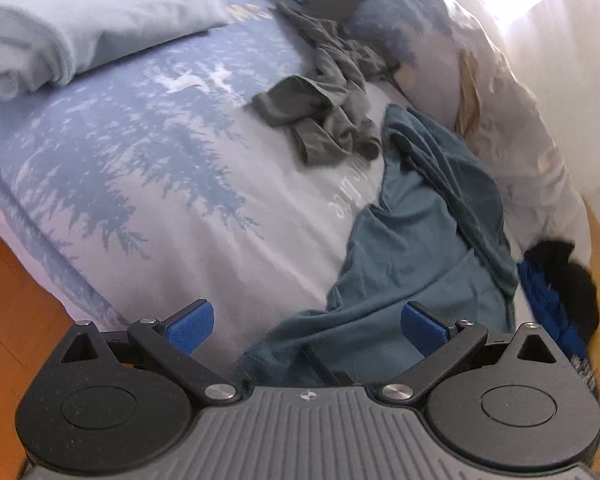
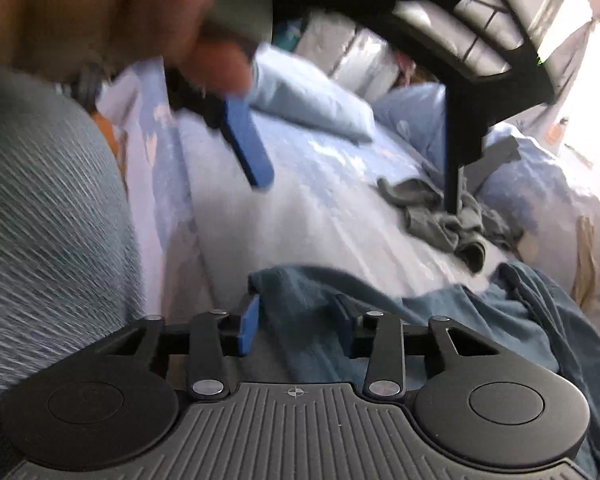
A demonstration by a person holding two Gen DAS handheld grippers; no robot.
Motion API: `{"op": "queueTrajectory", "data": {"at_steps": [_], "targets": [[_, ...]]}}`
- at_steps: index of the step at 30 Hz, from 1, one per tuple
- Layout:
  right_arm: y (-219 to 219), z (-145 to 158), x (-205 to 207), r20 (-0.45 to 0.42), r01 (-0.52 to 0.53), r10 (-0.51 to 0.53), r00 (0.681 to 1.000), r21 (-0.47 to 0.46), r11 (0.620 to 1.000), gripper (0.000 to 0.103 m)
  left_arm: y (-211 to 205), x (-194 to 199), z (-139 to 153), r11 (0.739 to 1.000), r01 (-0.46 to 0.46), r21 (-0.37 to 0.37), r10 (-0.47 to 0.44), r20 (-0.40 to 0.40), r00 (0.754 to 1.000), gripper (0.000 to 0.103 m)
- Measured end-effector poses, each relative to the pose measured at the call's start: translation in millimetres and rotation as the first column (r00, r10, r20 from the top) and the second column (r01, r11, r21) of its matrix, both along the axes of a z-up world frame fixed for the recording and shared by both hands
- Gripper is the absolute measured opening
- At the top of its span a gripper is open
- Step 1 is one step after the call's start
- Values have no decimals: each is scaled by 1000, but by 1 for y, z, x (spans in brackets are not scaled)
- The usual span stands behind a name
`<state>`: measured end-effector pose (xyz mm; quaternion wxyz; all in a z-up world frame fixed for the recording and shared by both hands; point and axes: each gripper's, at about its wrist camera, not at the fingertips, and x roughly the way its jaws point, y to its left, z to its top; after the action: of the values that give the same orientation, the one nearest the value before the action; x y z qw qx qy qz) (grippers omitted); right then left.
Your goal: Fold clothes
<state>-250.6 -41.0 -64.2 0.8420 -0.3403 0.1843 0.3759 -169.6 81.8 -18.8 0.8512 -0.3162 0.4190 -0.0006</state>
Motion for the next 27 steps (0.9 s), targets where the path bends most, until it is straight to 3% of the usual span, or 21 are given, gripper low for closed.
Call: {"op": "queueTrajectory", "data": {"at_steps": [2,4,9,15,16,20,24,27], "targets": [[-5,-2,2,-16,-6,6,1000,24,1000,29,3,-1,-1,1000,-12,-15,12,4,1000,103],[-12,3,4,-64,5,0,998,76,997,6,4,0,-4,999,-9,-44,9,-5,1000,103],[-42,28,14,-215,105,-43,976,284,953,6,-5,5,-17,992,67,-109,-71,-28,997,103],[-59,42,13,-264,136,-40,964,353,926,6,-19,12,-21,983,122,-141,-125,-17,992,101],[-61,43,12,-266,136,-40,963,355,925,6,-20,13,-21,982,125,-141,-128,-15,992,95],[-67,46,10,-283,150,-44,958,366,919,6,-30,17,-21,981,152,-121,-158,-43,986,50],[-69,44,10,-287,157,-51,957,362,919,10,-33,16,-22,986,140,-94,-145,-52,988,27],[-72,43,-2,-247,160,-75,966,344,925,16,-31,15,-21,988,132,-84,-136,-47,990,15]]}}
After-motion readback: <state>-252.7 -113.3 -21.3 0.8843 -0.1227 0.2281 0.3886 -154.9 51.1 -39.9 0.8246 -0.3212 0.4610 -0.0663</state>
